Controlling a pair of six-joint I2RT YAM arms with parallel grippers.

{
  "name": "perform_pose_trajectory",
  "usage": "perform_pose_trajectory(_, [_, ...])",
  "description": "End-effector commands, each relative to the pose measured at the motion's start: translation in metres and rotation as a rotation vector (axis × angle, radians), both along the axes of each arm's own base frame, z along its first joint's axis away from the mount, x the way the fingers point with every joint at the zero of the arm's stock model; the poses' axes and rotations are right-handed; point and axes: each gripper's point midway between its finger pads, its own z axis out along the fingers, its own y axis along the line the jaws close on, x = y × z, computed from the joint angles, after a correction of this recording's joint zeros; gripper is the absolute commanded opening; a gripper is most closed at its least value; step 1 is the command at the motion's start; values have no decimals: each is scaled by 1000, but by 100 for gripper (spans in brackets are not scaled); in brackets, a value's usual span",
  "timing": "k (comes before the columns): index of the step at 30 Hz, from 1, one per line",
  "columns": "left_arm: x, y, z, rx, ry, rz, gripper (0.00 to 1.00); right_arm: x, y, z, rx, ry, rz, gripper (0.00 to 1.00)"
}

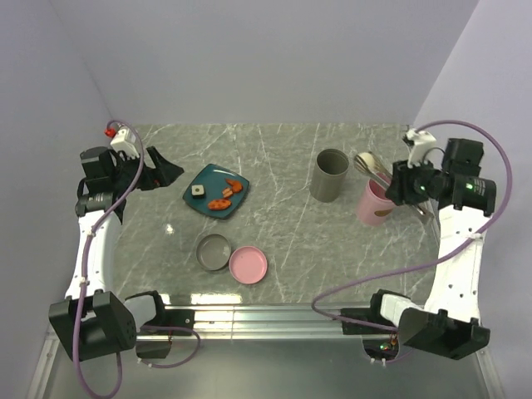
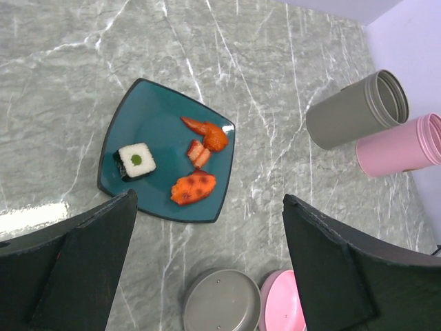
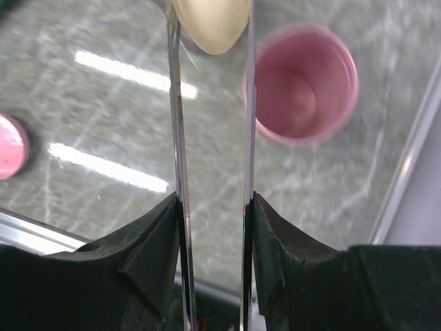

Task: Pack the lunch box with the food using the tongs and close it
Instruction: Place the fake food in the packing box.

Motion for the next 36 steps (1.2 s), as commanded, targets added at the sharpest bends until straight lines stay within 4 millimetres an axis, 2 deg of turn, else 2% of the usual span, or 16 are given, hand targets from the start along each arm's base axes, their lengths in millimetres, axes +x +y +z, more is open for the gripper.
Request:
perform_pose_trajectory(1, [1, -7, 22, 6, -84, -32, 93, -26, -20, -13, -10, 59, -32, 43])
perform_pose_trajectory(5, [-1, -7, 23, 13, -76, -37, 93, -41, -43, -27, -20, 110, -98, 43])
perform_pose_trajectory(8, [-2, -9, 21, 5, -77, -41, 93, -42, -60, -36, -22, 135, -145, 43])
perform_pose_trajectory(16, [-3, -9, 19, -2, -74, -37, 93, -28, -67, -42, 22, 164, -154, 47])
perform_pose_trajectory(21, [-4, -8, 19, 2, -70, -34, 94, -21, -73, -39, 23, 174, -151, 58])
perform_pose_trajectory(26, [-4, -8, 19, 7, -70, -33, 95, -18, -72, -24, 21, 154, -135, 63])
perform_pose_trajectory(29, [-5, -9, 19, 5, -72, -35, 95, -13, -71, -8, 23, 122, -120, 62])
perform_pose_trajectory(31, [-5, -8, 18, 9, -72, -36, 95, -10, -63, 10, 32, 89, -84, 62])
perform_pose_trajectory(33, [-5, -9, 17, 11, -66, -41, 95, -5, -54, 19, 52, 84, -46, 62])
perform_pose_trajectory(34, [-5, -8, 18, 12, -67, -38, 95, 0, -42, 30, 54, 48, 0, 62])
perform_pose_trajectory(36, [-4, -9, 17, 7, -63, -42, 95, 9, -24, 38, 50, 21, 62, 62])
